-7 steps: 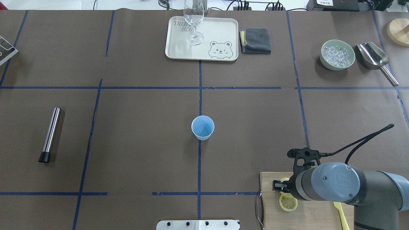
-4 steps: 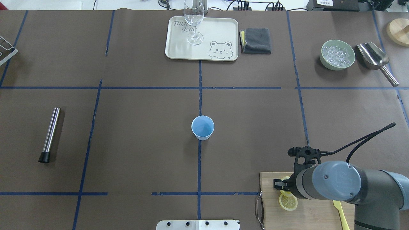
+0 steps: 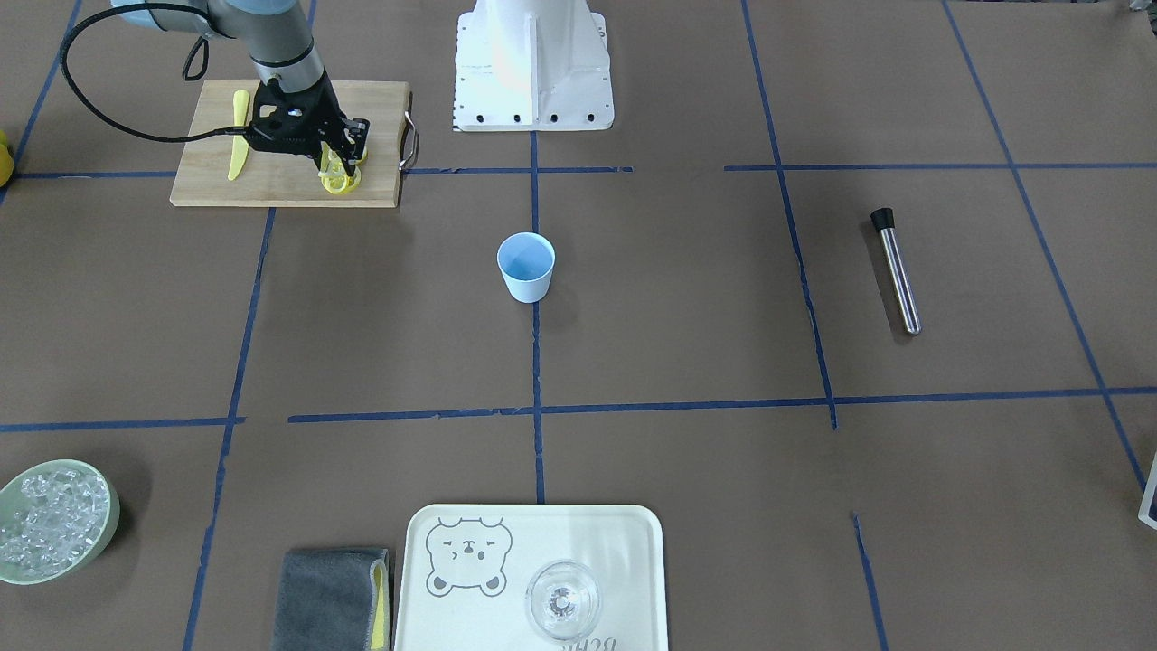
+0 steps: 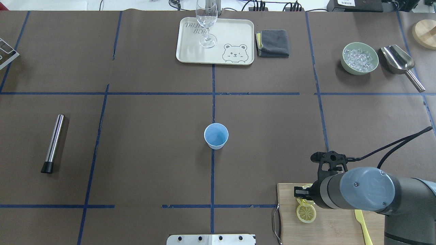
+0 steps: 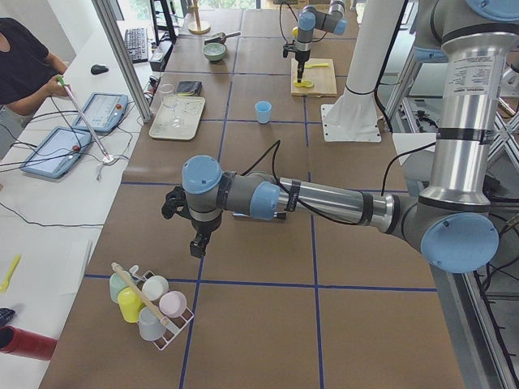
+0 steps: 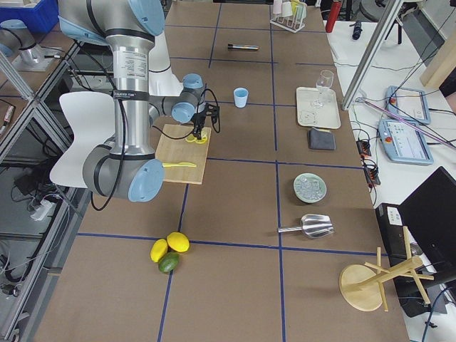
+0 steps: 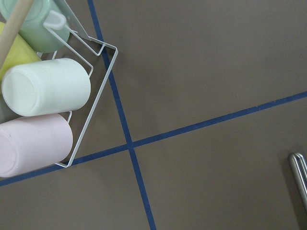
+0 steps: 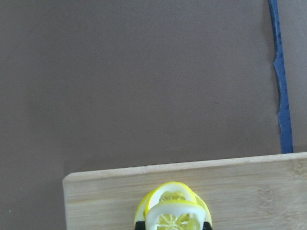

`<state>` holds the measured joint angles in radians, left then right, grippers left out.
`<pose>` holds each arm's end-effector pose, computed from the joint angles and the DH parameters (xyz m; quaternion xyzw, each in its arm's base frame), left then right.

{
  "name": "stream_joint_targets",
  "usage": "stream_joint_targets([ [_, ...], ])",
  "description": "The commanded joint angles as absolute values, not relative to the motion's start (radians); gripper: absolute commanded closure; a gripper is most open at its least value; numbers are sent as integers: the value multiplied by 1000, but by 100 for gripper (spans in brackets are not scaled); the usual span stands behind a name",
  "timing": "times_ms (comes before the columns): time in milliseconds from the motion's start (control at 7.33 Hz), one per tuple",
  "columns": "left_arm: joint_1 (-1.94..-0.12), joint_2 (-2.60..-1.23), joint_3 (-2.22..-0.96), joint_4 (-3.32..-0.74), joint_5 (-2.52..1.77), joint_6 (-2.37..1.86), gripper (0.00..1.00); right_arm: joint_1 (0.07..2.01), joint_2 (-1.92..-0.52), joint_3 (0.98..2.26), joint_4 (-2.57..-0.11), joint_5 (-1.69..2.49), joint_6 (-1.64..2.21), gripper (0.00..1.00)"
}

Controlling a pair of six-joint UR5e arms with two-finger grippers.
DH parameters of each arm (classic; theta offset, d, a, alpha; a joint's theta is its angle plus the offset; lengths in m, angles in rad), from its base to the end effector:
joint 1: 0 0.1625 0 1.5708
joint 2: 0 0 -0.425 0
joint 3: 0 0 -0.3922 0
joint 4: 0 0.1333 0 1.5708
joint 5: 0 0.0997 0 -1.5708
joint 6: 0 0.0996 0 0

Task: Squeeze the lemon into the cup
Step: 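Close the right gripper on the top lemon slice and lift it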

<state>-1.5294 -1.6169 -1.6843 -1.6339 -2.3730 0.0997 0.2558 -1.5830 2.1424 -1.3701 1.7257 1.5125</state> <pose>-0.0402 -0.5214 0.5702 0.1136 0.3849 0.1078 0.9096 -0.4222 -0.2323 0.3820 -0.0131 -0.3765 0.0627 0.9242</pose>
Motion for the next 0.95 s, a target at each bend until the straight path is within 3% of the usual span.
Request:
stream_joint_targets([
  [0, -1529, -1617, -1684, -1634, -2385, 100, 0, 262, -1586, 2158, -1371, 1726, 1513, 54],
  [409, -1529, -1615, -1684, -1634, -2387, 100, 0, 293, -1589, 2192, -1373, 1729, 1513, 52],
  [818, -1531, -1609, -1684, -1634, -2387, 100, 0, 342, -1496, 2174, -1394, 1740, 1511, 51],
])
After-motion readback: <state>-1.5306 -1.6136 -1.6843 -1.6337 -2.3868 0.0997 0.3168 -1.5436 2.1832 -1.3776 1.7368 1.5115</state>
